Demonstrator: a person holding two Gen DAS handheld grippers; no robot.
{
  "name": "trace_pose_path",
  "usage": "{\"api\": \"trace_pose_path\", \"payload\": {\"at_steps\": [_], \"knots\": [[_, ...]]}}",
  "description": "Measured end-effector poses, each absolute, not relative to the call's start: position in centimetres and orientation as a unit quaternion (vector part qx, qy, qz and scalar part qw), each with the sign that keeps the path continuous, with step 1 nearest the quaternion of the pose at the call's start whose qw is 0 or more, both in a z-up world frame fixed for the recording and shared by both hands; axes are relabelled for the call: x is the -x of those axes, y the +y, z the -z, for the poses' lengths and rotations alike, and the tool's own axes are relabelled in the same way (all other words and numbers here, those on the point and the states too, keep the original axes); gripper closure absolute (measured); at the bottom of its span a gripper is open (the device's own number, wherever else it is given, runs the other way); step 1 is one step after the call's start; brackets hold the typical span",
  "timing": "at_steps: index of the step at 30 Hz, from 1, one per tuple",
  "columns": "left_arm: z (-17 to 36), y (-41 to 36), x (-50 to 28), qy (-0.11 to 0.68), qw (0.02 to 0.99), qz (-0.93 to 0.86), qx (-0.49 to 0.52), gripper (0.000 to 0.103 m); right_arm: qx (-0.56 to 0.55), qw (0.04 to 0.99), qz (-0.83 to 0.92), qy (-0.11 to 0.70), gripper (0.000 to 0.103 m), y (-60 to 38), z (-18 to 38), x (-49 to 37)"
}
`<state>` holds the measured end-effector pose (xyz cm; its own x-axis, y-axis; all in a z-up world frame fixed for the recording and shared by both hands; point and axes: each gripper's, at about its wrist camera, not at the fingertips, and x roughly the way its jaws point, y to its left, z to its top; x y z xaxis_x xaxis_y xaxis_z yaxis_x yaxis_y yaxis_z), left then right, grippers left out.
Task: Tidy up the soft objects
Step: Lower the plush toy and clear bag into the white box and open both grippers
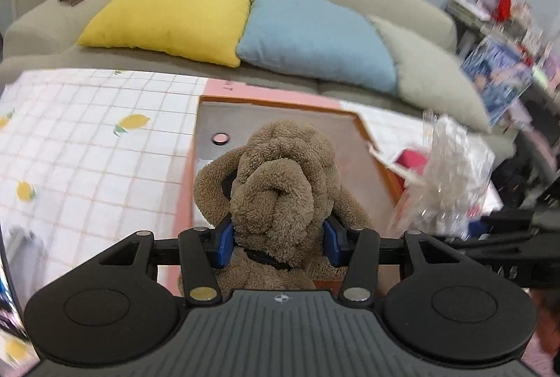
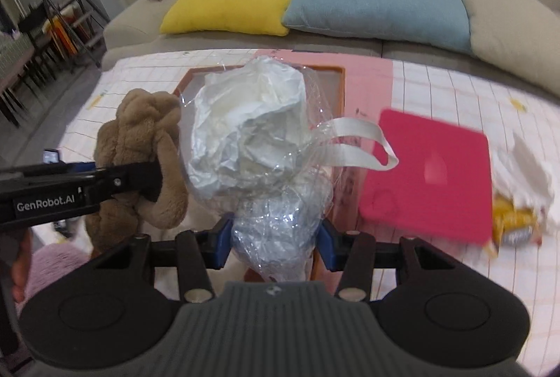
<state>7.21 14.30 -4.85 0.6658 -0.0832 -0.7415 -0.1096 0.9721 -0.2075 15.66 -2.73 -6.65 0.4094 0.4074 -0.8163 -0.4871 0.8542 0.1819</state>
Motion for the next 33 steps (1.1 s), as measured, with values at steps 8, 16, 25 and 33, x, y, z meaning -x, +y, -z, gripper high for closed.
{"api": "trace_pose_path", "payload": {"at_steps": [8,16,25,33], "knots": [[6.8,12.8,-10.5,0.416,0.908,-0.011,0.043,0.047,0.118,0.827,-0.266,0.48,0.055,1.3,8.7,-18.8],[8.0,10.8,-13.3,0.417,0.906,-0.033,-0.073,0.047,0.221,0.814,-0.27,0.465,0.054,4.3,10.9,-19.4],[9.8,10.8,-15.8,0.442,0.89,-0.055,-0.101,0.044,0.26,0.806,-0.264,0.461,0.05,5.1,12.4,-20.6],[9.6,12.0,-16.1,0.444,0.893,-0.052,-0.062,0.03,0.249,0.809,-0.277,0.454,0.044,4.5,11.8,-20.5]]}}
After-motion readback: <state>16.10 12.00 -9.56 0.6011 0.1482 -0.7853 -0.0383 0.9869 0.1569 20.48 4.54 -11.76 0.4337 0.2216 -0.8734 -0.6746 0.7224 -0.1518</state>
